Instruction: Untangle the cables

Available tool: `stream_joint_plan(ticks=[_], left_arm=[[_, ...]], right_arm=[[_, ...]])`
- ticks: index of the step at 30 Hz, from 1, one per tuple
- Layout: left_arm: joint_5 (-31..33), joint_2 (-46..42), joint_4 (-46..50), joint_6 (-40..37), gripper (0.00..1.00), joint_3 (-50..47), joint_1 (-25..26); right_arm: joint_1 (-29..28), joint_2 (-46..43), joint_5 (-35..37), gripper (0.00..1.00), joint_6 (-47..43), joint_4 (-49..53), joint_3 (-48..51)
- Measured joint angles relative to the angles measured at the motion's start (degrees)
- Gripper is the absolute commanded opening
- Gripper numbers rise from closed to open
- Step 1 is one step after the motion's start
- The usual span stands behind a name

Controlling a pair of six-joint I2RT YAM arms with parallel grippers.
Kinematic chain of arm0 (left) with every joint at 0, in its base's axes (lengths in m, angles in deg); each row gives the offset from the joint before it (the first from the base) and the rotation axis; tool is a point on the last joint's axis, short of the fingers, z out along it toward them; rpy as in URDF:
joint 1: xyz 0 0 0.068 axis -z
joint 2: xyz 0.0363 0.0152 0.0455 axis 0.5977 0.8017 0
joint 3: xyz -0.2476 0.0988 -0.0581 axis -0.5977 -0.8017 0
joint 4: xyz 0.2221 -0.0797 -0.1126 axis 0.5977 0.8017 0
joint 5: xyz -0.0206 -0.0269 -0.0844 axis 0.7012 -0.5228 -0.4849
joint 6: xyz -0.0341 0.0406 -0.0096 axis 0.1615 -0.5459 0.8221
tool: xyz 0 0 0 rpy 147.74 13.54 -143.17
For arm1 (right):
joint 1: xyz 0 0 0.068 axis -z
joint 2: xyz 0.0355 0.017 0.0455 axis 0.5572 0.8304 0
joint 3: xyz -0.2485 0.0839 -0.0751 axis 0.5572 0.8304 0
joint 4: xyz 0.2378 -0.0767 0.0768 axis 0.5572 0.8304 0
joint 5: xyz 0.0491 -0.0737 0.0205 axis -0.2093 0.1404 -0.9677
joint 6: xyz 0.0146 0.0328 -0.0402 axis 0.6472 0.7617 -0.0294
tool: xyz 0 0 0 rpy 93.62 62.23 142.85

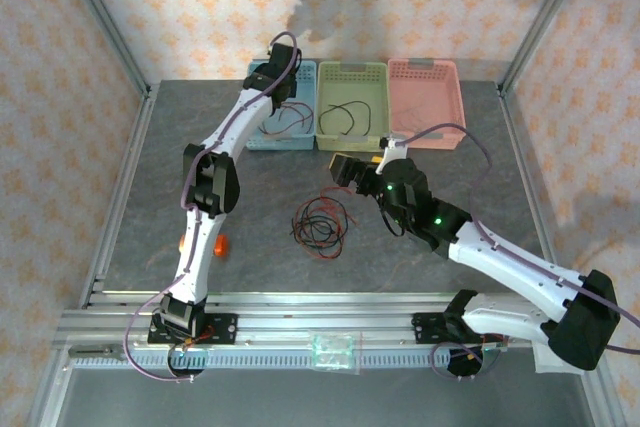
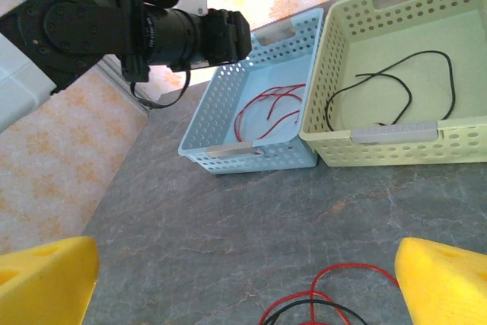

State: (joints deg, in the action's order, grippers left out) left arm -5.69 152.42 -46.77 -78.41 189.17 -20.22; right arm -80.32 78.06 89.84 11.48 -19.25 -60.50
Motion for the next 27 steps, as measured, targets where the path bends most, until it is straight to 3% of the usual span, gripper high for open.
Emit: stream_joint_plan(ticks=[5,10,20,24,27], left_arm=[[-3.4,-0.5,0.2,0.9,0.58,-1.2,0.0],[-7.8,-9.5,-0.8,2.9,0.58,-14.4,0.4],[-21.5,-43.5,-16.0,10.9,0.57,-51.6,2.7],[-22.9,-49.8,-18.9,12.6,0.57,-60.1,4.7],[-23.6,-52.1,-19.6,14.4,0.57,-66.5,7.3]], right_arm=[[0.0,0.1,1.1,1.00,0.7,1.0,0.0],[0.0,4.3,2.5,0.99,1.3,4.7,-1.0],[0.0,16.2,-0.6,0.71,3.9,15.8,-6.6],[0.0,20.1,-3.4,0.57,4.5,19.7,-9.7],[0.0,23.5,-7.0,0.55,3.4,21.4,-12.0]])
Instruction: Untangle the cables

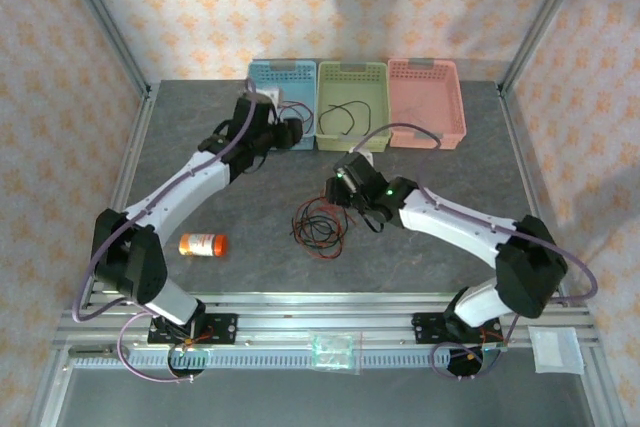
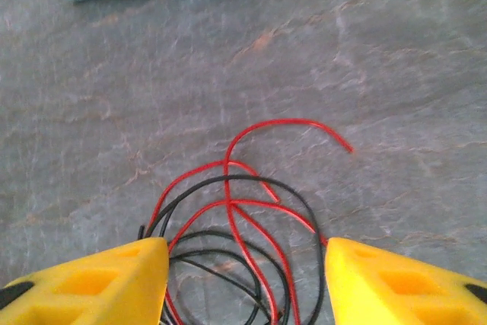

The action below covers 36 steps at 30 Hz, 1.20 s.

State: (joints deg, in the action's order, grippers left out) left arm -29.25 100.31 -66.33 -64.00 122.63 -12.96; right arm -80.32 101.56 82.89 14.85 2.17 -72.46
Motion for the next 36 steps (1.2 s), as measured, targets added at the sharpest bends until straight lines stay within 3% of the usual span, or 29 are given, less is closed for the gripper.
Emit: stream_joint_plan(ticks=[8,15,25,36], left_arm=[[-3.9,-9.8,-4.7,10.2,0.56,-19.3,3.5],[-4.1,-17.2,-10.9,16.3,0.56,-28.2,4.0],[-8.1,-16.2,-18.6,20.0,0.64,-36.1,7.1],[-9.6,-12.3,-24.1,22.7,0.66,-38.5,7.8]], right_arm=[[0.0,8.8,-7.0,0.52,-5.7,4.5,-3.8],[0.0,13.7,-8.2,0.49,-10.2,5.4,-5.7],[0.0,18.3,-8.4,0.40,-11.3,4.1,-6.4],[0.0,18.6,-8.0,0.21,-12.5,3.7,-6.8]])
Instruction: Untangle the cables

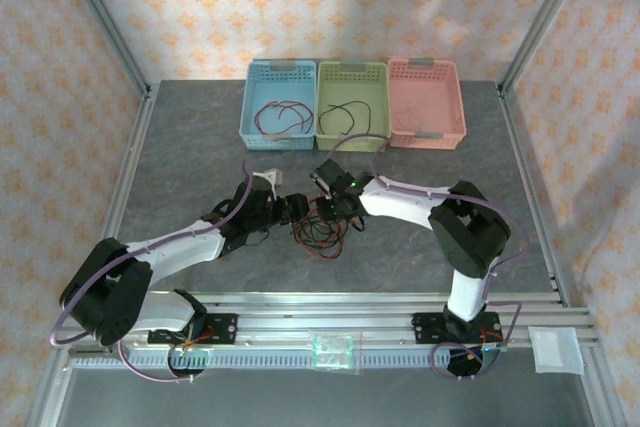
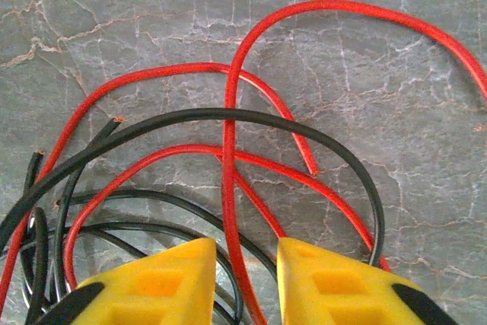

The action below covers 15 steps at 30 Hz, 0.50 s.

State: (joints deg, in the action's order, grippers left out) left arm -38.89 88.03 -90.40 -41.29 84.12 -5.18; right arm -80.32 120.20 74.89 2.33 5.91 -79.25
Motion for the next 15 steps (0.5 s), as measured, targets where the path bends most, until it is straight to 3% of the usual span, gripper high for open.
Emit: stream_joint_plan(ticks=[10,15], left_arm=[[-0.8,5.4,-3.0,1.5,0.65,0.1,0.0],[-0.7,9.3,-3.2,1.2,0.63,2.9,0.0]], right_arm=[[0.0,-0.8,0.6,0.01,-2.5,0.0,-0.8],[0.0,-4.5,0.4,0.00,-4.1,-0.1,-0.7]])
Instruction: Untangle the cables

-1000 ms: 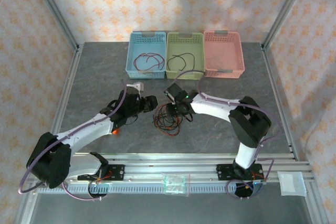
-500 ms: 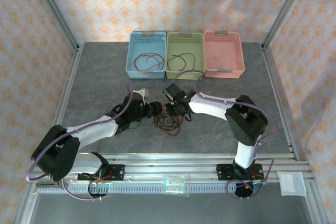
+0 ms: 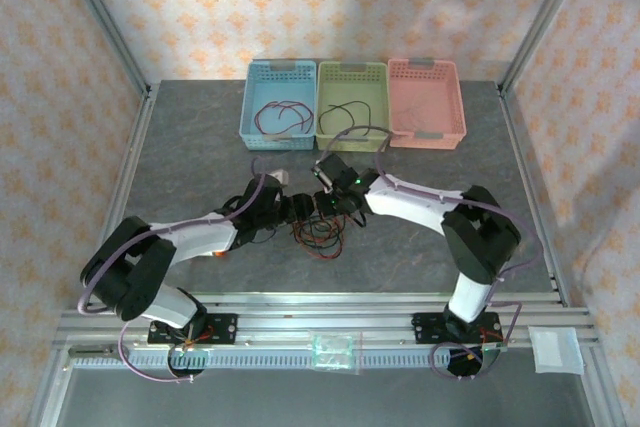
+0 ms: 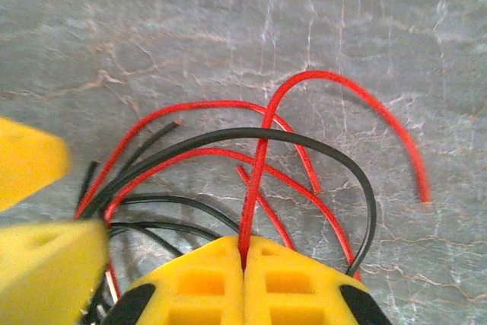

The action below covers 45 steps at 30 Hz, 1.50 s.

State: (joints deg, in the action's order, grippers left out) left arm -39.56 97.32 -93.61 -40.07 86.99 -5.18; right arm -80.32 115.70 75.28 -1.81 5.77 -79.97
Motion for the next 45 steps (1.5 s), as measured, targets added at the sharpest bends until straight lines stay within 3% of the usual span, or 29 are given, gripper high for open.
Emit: stream_joint_plan(ticks=[10,25,36,45], left_arm=[[-0.1,3.0,-0.8,0.0,0.62,0.0,0.3],[1.3,5.5,-1.4,-0.2,0.61,0.1,1.1],[2.5,5.6,-1.4,-0.3,0.62,0.1,1.8],[3.6,5.6,-1.4,-0.7,0.62,0.1,2.3]], right_arm=[[0.0,-5.8,-1.2,0.00,-1.3,-0.4,0.0],[0.0,-14.6,-14.6,0.00,-6.9,4.3,-11.3],[0.5,-20.4,-10.2,0.00,-8.6,8.5,-18.4],[4.8,-26.6,-7.4,0.00,-8.5,10.0,-20.6]])
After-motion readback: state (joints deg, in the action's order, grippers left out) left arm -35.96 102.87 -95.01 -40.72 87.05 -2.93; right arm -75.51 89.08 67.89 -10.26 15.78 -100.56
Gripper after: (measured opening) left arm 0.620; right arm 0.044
